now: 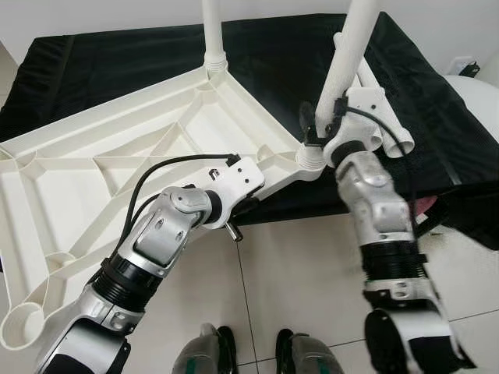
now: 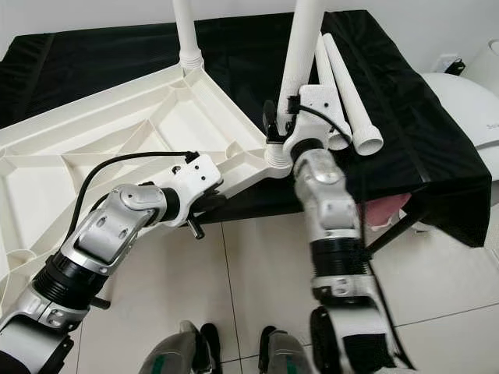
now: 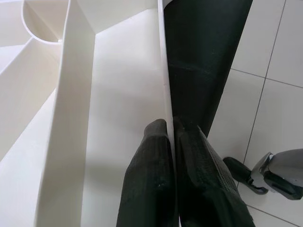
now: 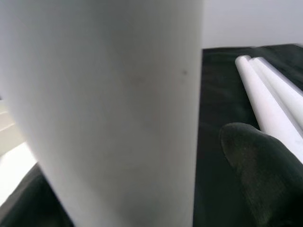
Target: Building children table
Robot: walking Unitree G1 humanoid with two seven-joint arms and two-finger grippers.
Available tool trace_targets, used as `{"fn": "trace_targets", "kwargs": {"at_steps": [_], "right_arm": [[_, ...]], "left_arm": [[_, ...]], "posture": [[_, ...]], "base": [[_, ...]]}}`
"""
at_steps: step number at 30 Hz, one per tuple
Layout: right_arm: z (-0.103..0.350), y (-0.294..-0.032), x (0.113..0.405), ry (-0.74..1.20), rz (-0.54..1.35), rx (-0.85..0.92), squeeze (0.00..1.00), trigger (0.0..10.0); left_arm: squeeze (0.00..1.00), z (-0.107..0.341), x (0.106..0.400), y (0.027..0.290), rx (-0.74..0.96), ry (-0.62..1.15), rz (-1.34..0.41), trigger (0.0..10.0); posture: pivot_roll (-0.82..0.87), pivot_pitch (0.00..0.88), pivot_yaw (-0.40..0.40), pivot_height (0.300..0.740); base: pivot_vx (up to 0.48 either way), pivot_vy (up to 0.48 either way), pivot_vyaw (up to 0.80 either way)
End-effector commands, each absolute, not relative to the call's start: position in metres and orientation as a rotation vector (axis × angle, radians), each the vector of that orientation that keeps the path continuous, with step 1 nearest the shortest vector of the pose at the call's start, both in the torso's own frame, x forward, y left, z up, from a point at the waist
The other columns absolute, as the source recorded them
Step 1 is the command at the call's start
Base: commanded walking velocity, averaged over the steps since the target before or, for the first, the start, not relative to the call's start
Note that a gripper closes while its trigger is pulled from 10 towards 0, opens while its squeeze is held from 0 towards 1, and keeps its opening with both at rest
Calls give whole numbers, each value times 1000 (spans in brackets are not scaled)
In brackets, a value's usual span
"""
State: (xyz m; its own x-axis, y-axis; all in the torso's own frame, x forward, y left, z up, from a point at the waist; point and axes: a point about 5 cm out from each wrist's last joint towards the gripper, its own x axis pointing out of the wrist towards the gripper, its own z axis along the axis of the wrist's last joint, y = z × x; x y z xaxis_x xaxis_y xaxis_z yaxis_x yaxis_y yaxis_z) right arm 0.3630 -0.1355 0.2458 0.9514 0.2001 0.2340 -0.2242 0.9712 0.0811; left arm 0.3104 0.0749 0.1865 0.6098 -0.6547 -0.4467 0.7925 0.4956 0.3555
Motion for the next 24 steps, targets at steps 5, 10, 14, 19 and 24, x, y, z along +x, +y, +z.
{"fn": "trace_targets", "kwargs": {"at_steps": [5,10,14,19,24], "right_arm": [[241,-147,363,-175,362,50,0,10000],[234,-164,361,-123,512,-72,0,10000],[228,-172,360,-87,601,-134,0,10000],[227,-175,361,-64,645,-142,0,10000],[229,-177,365,-70,661,-128,0,0]], "left_arm": [[0,188,310,75,595,246,-861,10000],[0,188,309,74,594,244,-866,10000],[0,188,310,74,596,242,-867,10000],[0,188,310,73,597,241,-869,10000],[0,188,309,73,599,240,-868,10000]], "posture": [[-98,156,19,740],[-101,151,18,740],[-102,149,18,740],[-102,143,19,740],[-99,136,16,740]], "base": [[0,0,0],[0,0,0],[0,0,0],[0,0,0],[0,0,0]]}}
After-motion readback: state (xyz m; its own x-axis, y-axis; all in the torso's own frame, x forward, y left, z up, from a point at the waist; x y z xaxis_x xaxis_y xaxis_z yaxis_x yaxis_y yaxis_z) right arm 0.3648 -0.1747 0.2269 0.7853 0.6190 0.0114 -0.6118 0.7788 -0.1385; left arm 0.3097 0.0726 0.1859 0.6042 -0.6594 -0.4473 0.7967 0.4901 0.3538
